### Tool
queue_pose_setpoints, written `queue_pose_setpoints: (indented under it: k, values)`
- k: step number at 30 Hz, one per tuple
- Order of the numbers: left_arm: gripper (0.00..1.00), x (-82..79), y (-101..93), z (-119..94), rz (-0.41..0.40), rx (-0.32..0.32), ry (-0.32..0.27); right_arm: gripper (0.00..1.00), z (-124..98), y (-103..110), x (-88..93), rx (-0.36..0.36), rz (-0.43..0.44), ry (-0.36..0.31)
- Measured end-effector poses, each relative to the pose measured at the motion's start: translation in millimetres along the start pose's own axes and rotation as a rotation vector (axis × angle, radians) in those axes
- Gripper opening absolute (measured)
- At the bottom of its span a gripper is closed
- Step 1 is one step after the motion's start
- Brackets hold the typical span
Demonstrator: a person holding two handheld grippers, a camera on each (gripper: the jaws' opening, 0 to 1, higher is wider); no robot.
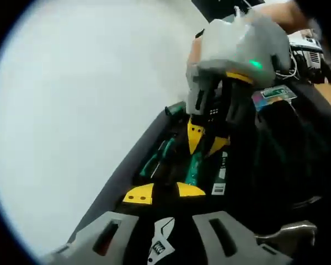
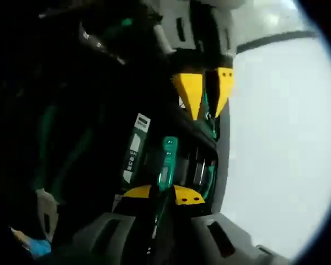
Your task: Pick up the tools and put them into their designated positions in the toolbox.
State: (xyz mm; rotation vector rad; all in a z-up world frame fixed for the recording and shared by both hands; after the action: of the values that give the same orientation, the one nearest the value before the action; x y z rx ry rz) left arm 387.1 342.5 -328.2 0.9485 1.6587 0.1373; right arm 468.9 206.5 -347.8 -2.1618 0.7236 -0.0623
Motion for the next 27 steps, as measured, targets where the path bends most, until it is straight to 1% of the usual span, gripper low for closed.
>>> queue_pose_setpoints:
  k: [1, 2, 3, 4, 5, 7, 11, 12, 13, 15, 17, 18, 19, 20, 21, 23, 24, 25, 27]
  values:
    - [0.15, 0.3, 0.6, 1, 0.002, 0.002, 0.0, 0.1, 2, 0, -0.1, 0.038, 0.001, 0.007]
    - [0.15, 0.5, 1.0, 1, 0.003, 0.003, 0.0, 0.1, 4, 0, -0.2, 0.044, -0.032, 0.014]
    - [0.15, 0.7, 1.2, 2, 0.002, 0.005, 0.001, 0.1, 2, 0, 1.0, 0.033, -0.01, 0.008]
    - [0.15, 0.8, 1.1, 2, 0.004, 0.007, 0.001, 0.09, 2, 0, 2.8, 0.044, 0.064, -0.002]
    - [0.15, 0.8, 0.3, 3, 0.009, 0.014, 0.001, 0.09, 1, 1, 4.3, 0.036, 0.118, -0.004]
    - [0.15, 0.8, -2.6, 5, 0.016, 0.025, 0.003, 0.09, -1, -2, 5.5, 0.026, 0.106, -0.014]
    - [0.15, 2.1, -6.8, 9, 0.037, 0.045, 0.017, 0.09, -4, -10, 9.2, -0.063, 0.264, -0.053]
    - [0.15, 2.3, -6.2, 9, 0.038, 0.048, 0.018, 0.08, -5, -13, 10.4, -0.094, 0.326, -0.056]
    - [0.15, 2.4, -5.7, 9, 0.034, 0.049, 0.016, 0.08, -6, -17, 12.8, -0.101, 0.355, -0.069]
    - [0.15, 2.5, -5.0, 9, 0.026, 0.054, 0.01, 0.08, -10, -20, 13.7, -0.152, 0.44, -0.1]
    - [0.15, 2.3, -4.0, 9, 0.035, 0.06, 0.009, 0.08, -12, -26, 18.1, -0.181, 0.488, -0.13]
    - [0.15, 2.3, -3.2, 9, 0.043, 0.062, 0.011, 0.08, -13, -27, 19.0, -0.204, 0.519, -0.146]
    - [0.15, 2.2, -2.4, 9, 0.05, 0.068, 0.013, 0.09, -14, -27, 20.3, -0.242, 0.547, -0.15]
    - [0.15, 2.1, -1.9, 9, 0.057, 0.076, 0.014, 0.09, -13, -32, 22.2, -0.234, 0.538, -0.15]
    - [0.15, 1.8, -1.1, 9, 0.062, 0.083, 0.015, 0.09, -13, -34, 22.7, -0.244, 0.534, -0.156]
    - [0.16, 1.3, -0.5, 11, 0.086, 0.113, 0.021, 0.09, -8, -37, 25.3, -0.314, 0.554, -0.148]
    - [0.17, 0.9, -1.2, 12, 0.099, 0.136, 0.031, 0.09, -6, -38, 22.7, -0.35, 0.56, -0.144]
    - [0.19, 0.6, -1.8, 14, 0.11, 0.151, 0.045, 0.09, -5, -39, 21.1, -0.368, 0.558, -0.147]
    - [0.19, -0.6, -2.6, 16, 0.136, 0.17, 0.061, 0.09, -2, -38, 17.2, -0.427, 0.545, -0.139]
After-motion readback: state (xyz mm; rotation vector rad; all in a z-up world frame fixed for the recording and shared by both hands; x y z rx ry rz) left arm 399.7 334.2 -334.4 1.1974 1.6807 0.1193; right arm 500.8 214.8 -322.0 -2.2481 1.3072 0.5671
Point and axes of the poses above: the point that each gripper's makers call its tool centre point, and the gripper's own axes: z roughly forward along the fingers, y roughly to its left, x roughly out of its underside, the point moved 10 cm from there along -z, roughly backward along the fingers, and after that the axes turned 6 degrees about -y, right-handed, at the moved point
